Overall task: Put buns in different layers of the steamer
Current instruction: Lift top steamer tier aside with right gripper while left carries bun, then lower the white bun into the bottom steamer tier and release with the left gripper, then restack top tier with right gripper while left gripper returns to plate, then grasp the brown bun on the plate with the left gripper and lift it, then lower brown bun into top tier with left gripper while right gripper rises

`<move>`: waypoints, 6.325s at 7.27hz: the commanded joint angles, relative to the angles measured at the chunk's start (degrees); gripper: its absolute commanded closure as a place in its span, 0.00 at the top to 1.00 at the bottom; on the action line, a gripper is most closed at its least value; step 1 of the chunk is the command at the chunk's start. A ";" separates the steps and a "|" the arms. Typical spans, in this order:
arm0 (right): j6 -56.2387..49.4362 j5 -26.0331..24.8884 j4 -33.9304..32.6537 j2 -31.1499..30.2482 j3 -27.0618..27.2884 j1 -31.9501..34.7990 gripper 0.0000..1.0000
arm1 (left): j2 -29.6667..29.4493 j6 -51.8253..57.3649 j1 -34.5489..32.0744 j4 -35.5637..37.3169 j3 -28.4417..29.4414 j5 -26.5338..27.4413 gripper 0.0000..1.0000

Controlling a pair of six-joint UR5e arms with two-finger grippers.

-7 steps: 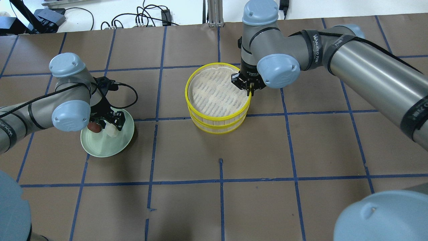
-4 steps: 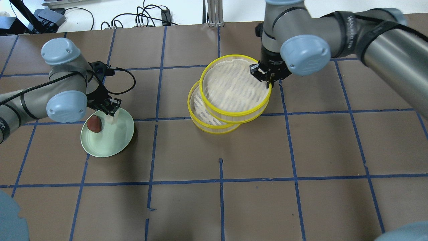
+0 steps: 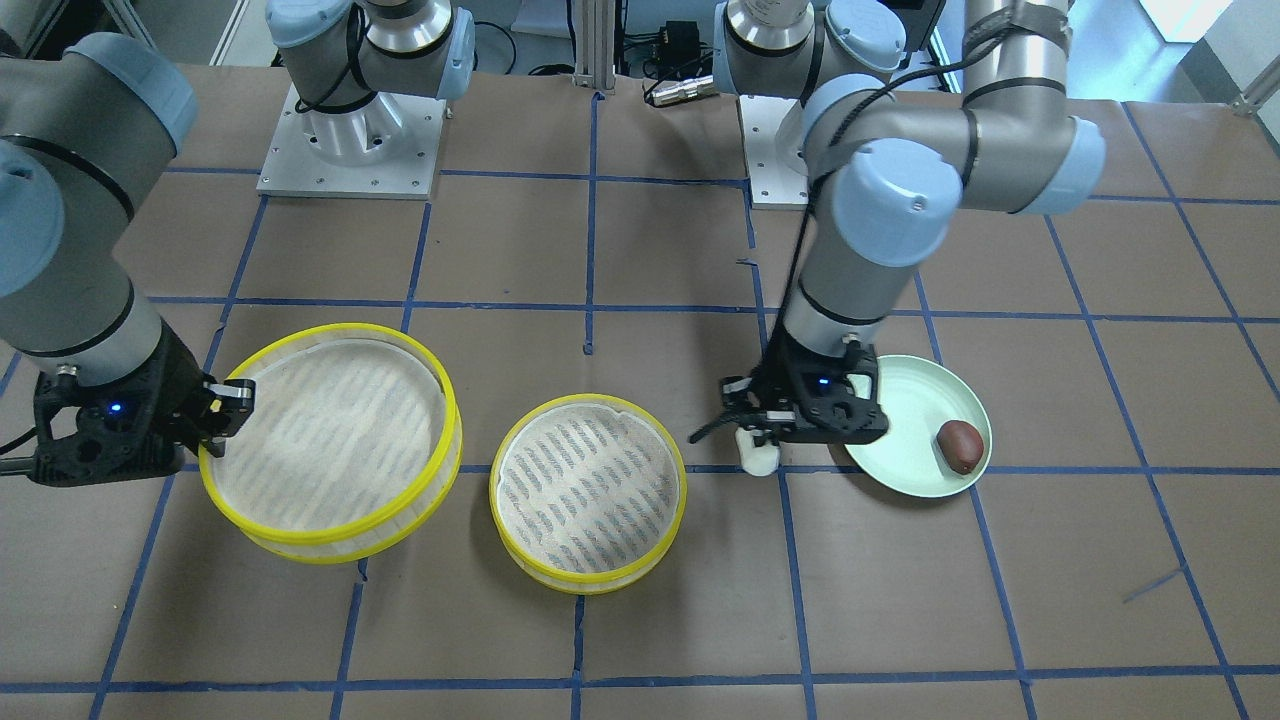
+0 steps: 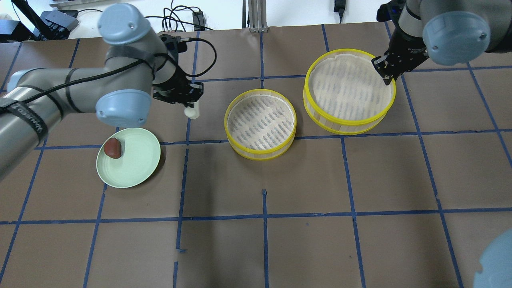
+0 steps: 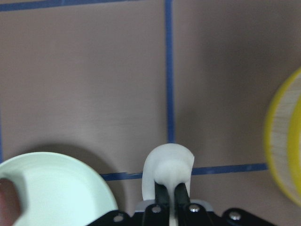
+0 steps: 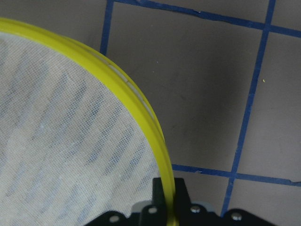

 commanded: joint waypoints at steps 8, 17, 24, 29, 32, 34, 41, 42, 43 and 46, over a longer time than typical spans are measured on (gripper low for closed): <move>6.52 -2.74 4.75 -0.78 -0.47 -0.34 0.04 | -7.10 -1.20 -6.52 11.68 0.68 -1.59 1.00; 44.96 -0.63 4.30 7.97 -6.86 17.56 0.06 | 0.01 35.65 16.55 4.88 -9.47 -1.24 1.00; 53.99 1.84 0.90 9.06 -2.85 23.84 0.07 | -1.73 48.30 30.60 5.59 -15.40 8.34 0.93; 53.46 1.66 0.70 9.23 -2.50 23.75 0.09 | -2.43 46.89 30.42 7.95 -14.96 7.90 0.06; 53.38 1.57 0.70 9.23 -1.97 23.75 0.11 | 0.45 41.28 25.62 8.14 -10.85 8.51 0.02; 53.38 1.48 0.79 9.23 -1.71 23.75 0.23 | 5.10 34.45 20.34 5.08 -10.48 8.34 0.01; 23.21 1.13 15.69 -3.91 -3.20 7.79 1.00 | 1.18 -6.86 -9.12 3.30 2.25 1.93 0.01; 18.62 -0.87 17.99 -6.38 -3.20 5.92 1.00 | -0.75 -10.12 -10.43 6.26 2.70 -1.82 0.01; 18.40 -0.98 20.45 -9.54 -3.20 6.34 1.00 | -3.98 -12.58 -10.62 11.60 2.70 -3.42 0.02; 19.27 -0.10 21.88 -11.77 -4.43 10.65 1.00 | -9.21 -13.30 -10.71 15.26 2.70 -3.44 0.99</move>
